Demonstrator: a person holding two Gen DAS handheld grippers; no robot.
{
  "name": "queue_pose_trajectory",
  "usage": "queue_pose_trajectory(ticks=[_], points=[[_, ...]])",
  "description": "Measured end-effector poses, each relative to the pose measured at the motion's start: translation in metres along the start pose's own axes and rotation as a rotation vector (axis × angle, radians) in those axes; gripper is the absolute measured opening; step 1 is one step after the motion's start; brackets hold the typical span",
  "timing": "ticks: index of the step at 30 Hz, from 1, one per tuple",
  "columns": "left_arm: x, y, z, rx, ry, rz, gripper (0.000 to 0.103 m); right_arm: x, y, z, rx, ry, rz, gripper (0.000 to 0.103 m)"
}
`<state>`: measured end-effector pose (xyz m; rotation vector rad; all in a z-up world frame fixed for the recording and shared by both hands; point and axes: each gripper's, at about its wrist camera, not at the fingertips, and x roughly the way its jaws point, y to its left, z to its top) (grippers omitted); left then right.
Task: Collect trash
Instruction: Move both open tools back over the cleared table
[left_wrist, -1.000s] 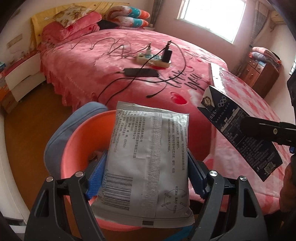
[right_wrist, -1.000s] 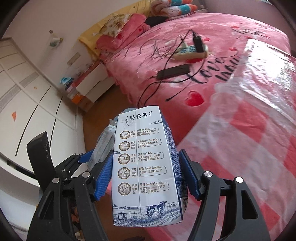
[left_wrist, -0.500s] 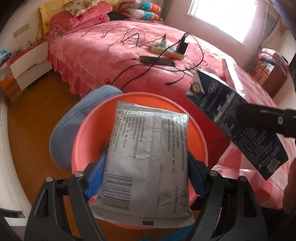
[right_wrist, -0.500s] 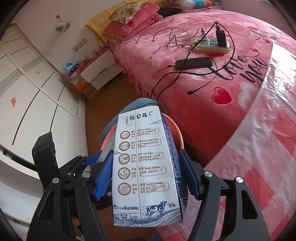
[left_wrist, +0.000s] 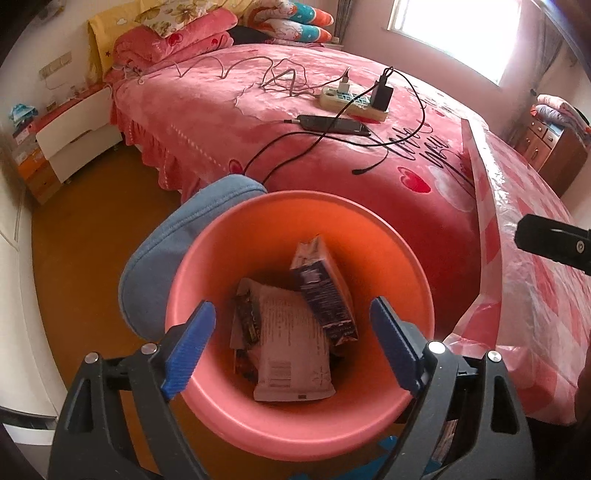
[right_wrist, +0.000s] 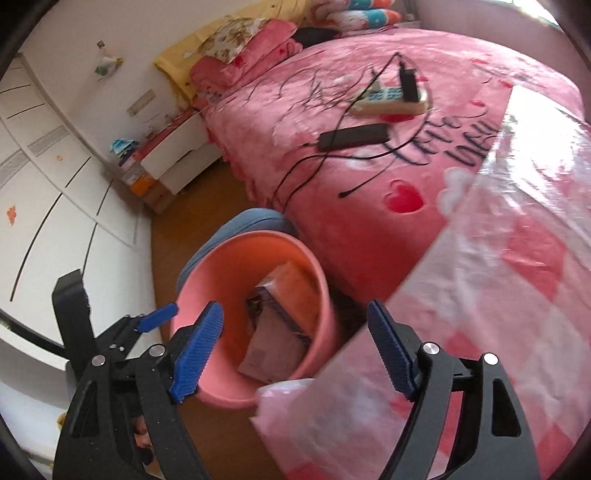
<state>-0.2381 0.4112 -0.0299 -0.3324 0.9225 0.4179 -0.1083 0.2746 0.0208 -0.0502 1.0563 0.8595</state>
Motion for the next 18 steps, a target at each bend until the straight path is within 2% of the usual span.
queue_pose_trajectory(ticks=[5, 8, 18], points=[[-0.008, -0.015, 0.006, 0.026, -0.019, 0.001, 0.087, -0.020, -0.019, -0.005, 0.021, -0.045, -0.051, 0.081], [-0.013, -0.026, 0.011, 0.050, -0.032, 0.001, 0.087, -0.032, -0.030, -0.009, 0.035, -0.072, -0.081, 0.088], [-0.035, -0.074, 0.025, 0.138, -0.097, 0.006, 0.089, -0.075, -0.063, -0.025, 0.062, -0.160, -0.157, 0.088]])
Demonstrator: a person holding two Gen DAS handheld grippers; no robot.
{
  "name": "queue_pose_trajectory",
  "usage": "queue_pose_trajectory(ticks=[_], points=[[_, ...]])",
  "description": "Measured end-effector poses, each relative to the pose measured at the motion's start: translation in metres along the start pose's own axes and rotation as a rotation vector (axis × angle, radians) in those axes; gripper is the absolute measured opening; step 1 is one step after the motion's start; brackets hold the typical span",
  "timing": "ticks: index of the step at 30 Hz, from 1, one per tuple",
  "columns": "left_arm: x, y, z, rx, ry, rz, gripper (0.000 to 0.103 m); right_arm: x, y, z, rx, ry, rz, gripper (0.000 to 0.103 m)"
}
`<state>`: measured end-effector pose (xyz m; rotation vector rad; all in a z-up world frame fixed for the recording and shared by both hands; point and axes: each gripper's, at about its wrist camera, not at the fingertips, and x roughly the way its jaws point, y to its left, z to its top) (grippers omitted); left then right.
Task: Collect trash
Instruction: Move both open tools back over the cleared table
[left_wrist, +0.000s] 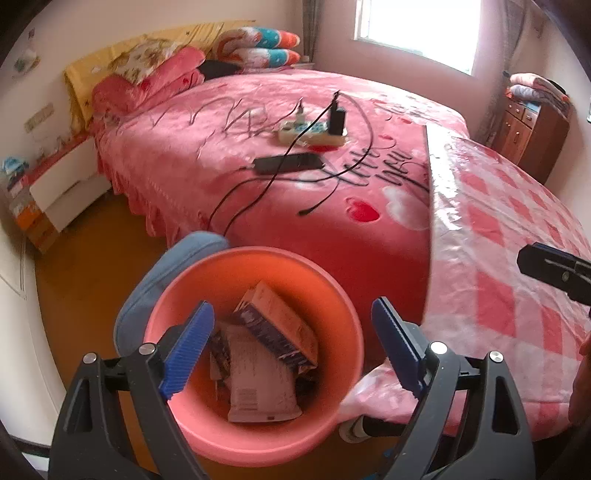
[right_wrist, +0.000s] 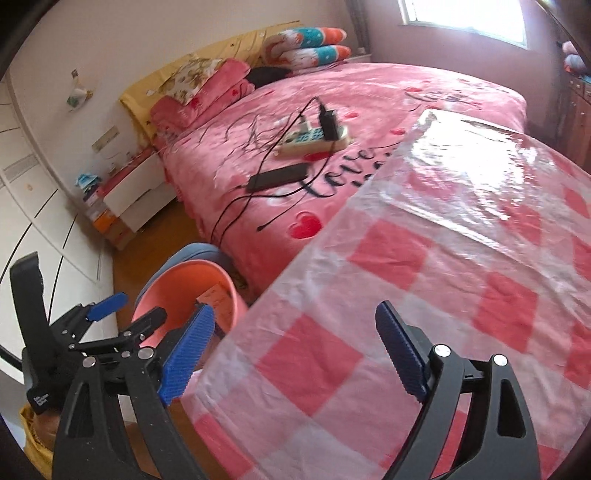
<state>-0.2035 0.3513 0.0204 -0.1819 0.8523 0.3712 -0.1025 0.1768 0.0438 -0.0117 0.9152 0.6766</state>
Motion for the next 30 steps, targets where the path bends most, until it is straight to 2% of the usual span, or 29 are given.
queue_pose_trajectory(ticks=[2, 14, 30], points=[[-0.005, -0.010, 0.004, 0.014, -0.018, -0.006, 0.094, -0.006, -0.008, -0.001, 0.009, -0.015, -0.011, 0.088], [-0.029, -0.088, 0.021, 0.153, -0.100, -0.032, 0.096, -0.055, -0.068, -0.015, 0.094, -0.117, -0.105, 0.088], [-0.042, -0.185, 0.024, 0.275, -0.131, -0.138, 0.097, -0.109, -0.146, -0.040, 0.189, -0.240, -0.254, 0.088]])
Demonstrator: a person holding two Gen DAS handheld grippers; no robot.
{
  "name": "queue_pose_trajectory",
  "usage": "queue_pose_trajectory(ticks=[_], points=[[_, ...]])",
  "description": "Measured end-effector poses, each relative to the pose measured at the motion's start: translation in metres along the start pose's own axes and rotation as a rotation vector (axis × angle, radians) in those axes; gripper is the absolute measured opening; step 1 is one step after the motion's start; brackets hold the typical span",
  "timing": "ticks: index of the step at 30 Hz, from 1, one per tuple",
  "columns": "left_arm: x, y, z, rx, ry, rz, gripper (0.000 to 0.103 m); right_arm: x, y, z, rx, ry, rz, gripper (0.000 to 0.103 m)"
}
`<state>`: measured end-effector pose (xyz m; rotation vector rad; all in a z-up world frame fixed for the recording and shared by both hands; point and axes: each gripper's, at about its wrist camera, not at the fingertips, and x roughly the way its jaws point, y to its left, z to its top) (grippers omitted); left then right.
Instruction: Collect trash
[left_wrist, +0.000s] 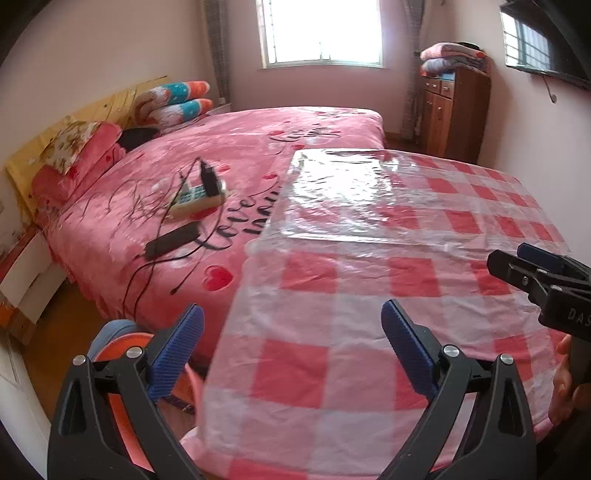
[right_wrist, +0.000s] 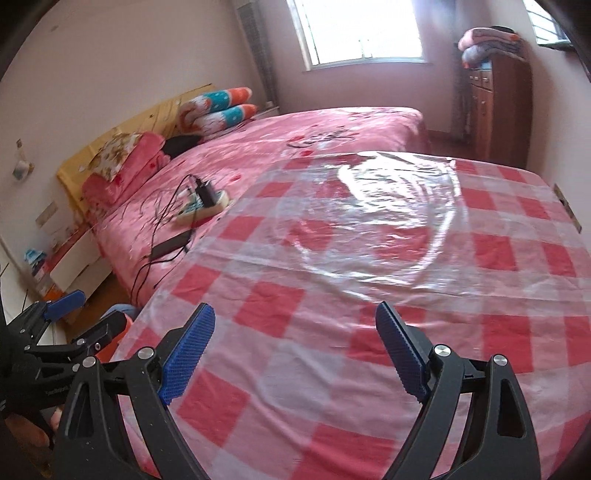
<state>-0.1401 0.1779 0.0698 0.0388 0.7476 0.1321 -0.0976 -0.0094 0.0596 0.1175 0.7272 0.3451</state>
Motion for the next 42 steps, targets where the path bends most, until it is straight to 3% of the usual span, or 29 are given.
queue_pose_trajectory(ticks=[18, 28, 42], points=[[0.021, -0.093, 0.029, 0.065, 0.001, -0.122, 0.097, -0.035, -0.082, -0.002, 0.061, -0.121, -0.214, 0.088], [0.031, -0.143, 0.035, 0.101, 0.004, -0.150, 0.097, -0.050, -0.123, -0.006, 0.111, -0.151, -0.275, 0.088], [0.040, -0.182, 0.045, 0.082, -0.003, -0.167, 0.097, -0.064, -0.152, -0.009, 0.124, -0.193, -0.320, 0.088]])
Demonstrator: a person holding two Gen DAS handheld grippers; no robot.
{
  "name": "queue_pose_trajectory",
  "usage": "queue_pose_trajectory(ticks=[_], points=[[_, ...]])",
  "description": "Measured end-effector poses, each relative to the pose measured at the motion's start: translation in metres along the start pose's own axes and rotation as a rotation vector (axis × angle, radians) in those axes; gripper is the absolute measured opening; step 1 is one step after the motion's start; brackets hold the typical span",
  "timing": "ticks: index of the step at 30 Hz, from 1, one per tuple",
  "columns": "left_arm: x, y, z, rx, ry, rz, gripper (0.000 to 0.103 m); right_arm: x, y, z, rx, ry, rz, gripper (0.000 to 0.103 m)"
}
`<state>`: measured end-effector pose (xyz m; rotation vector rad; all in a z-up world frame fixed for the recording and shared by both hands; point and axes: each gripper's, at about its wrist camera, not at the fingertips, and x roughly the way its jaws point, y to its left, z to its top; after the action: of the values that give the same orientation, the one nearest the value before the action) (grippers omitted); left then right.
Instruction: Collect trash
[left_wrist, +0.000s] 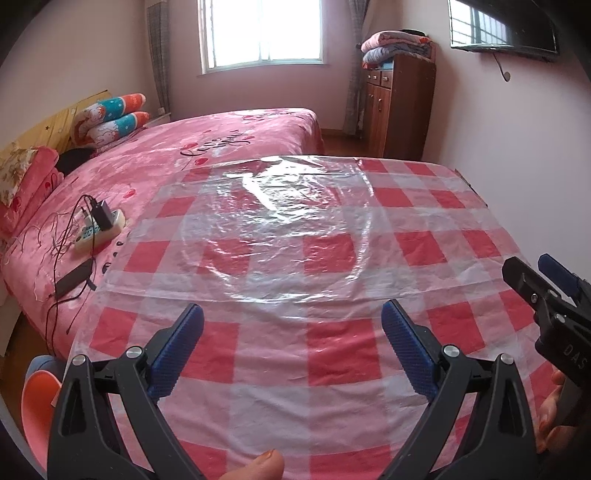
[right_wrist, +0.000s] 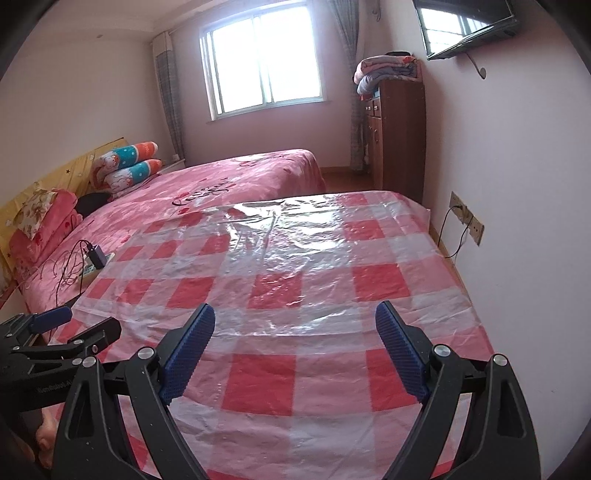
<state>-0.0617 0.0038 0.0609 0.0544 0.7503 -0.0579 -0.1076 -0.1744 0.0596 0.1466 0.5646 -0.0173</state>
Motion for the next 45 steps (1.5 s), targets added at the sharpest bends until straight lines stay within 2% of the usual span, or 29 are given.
queue_pose_trajectory(ticks=[18, 45], points=[[0.003, -0.022, 0.003, 0.026, 0.003, -0.005, 0.097, -0.003, -0.015, -0.001, 0.026, -0.008, 0.000, 0.091], [0.010, -0.018, 0.000, 0.006, -0.001, -0.027, 0.097, 0.008, -0.014, -0.003, 0.023, 0.031, -0.009, 0.091]])
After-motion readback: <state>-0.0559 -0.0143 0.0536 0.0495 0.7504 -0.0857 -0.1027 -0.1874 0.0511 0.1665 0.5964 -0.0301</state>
